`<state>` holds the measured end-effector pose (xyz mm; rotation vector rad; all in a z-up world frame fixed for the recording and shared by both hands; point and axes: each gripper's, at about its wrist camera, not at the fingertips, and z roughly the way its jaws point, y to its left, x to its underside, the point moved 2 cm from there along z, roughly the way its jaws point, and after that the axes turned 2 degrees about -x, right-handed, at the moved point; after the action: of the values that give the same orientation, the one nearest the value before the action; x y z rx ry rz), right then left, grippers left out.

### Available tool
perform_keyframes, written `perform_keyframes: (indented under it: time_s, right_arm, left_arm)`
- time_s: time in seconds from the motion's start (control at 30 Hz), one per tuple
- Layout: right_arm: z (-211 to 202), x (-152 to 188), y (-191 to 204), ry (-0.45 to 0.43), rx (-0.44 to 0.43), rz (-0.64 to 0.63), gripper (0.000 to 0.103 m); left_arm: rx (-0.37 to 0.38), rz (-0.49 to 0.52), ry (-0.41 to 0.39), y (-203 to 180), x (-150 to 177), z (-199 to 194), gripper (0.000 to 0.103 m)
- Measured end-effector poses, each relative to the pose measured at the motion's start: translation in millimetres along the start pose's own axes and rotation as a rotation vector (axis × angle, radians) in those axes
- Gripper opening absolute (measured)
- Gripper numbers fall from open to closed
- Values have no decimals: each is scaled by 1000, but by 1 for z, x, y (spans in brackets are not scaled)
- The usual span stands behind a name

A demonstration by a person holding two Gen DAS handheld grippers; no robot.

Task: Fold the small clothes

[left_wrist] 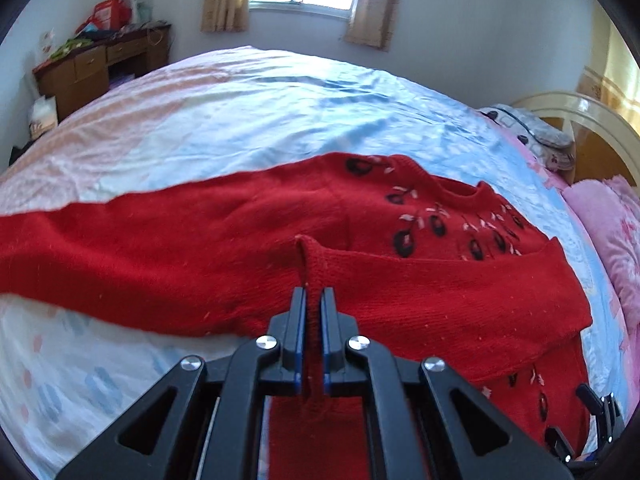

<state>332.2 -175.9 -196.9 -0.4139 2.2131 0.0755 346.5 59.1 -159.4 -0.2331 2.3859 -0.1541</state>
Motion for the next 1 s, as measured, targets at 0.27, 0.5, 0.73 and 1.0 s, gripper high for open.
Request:
perform_keyframes:
  time_s: [0.27, 0.5, 0.73, 1.0]
  right_arm:
    - [2, 0, -4, 6, -5, 22, 83]
    - [3, 0, -7, 13, -9, 37, 87]
    - [-22, -42, -22, -78, -69, 93, 87]
    - [43, -82, -59, 30, -20, 173, 87]
  left_arm:
    - [-29, -7, 3, 10, 7, 6, 7]
    - [-42, 32, -2, 8, 5, 4, 13]
    - [-76, 50, -18, 6, 16, 7, 15]
    - [-126, 75, -33, 2, 19, 8, 21]
